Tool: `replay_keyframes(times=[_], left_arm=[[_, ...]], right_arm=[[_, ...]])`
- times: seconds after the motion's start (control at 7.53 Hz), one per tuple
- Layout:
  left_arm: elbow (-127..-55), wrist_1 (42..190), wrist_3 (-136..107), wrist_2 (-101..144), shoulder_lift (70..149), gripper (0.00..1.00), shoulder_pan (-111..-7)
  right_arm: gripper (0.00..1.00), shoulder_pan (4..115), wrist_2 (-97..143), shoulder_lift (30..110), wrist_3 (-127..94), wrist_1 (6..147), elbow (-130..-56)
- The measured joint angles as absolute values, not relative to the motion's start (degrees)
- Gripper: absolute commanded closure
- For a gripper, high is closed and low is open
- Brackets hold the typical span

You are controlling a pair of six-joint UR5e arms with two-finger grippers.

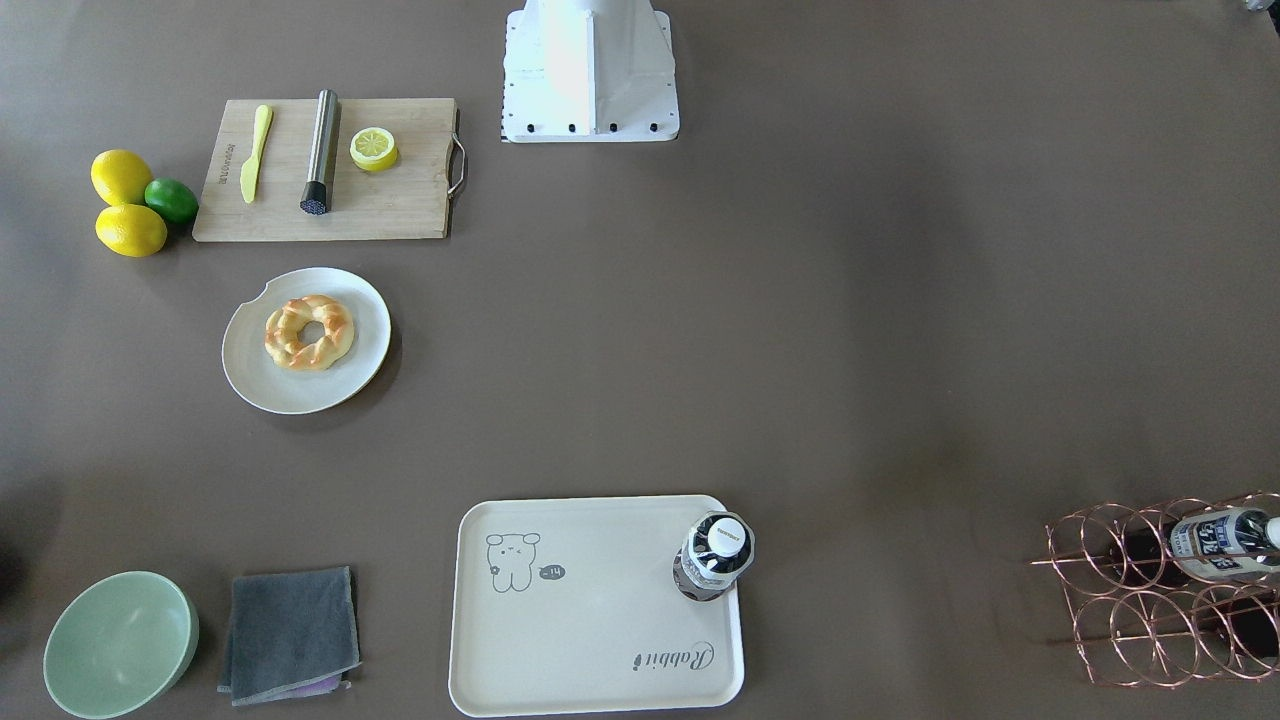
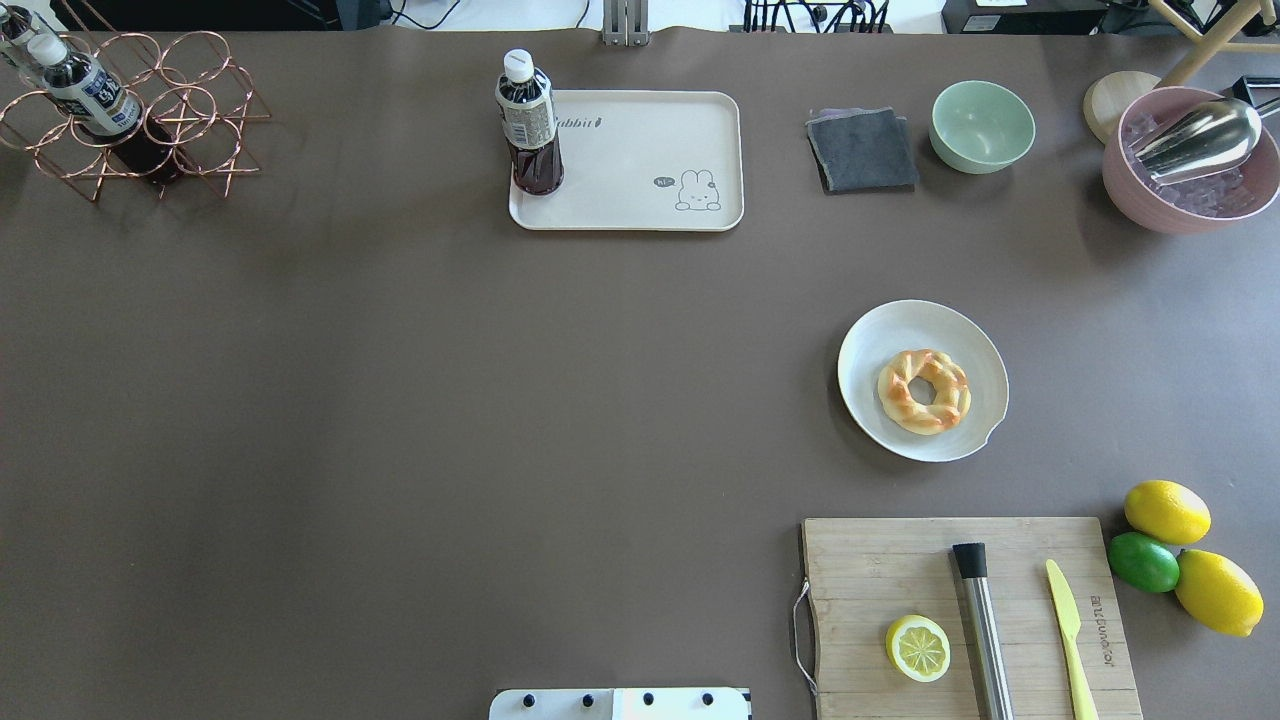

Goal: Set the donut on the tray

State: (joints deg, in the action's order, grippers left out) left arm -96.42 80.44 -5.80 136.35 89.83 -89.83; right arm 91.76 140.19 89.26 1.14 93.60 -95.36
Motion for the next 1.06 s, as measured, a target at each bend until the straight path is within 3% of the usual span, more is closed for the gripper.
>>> replay_keyframes(times=[1.06], left_arm=[[-96.5,80.5,-5.8,136.4,90.2,0.02,-89.8]], right_arm=[[0.0,91.7,140.4,88.6,1.0,93.7,-94.8]])
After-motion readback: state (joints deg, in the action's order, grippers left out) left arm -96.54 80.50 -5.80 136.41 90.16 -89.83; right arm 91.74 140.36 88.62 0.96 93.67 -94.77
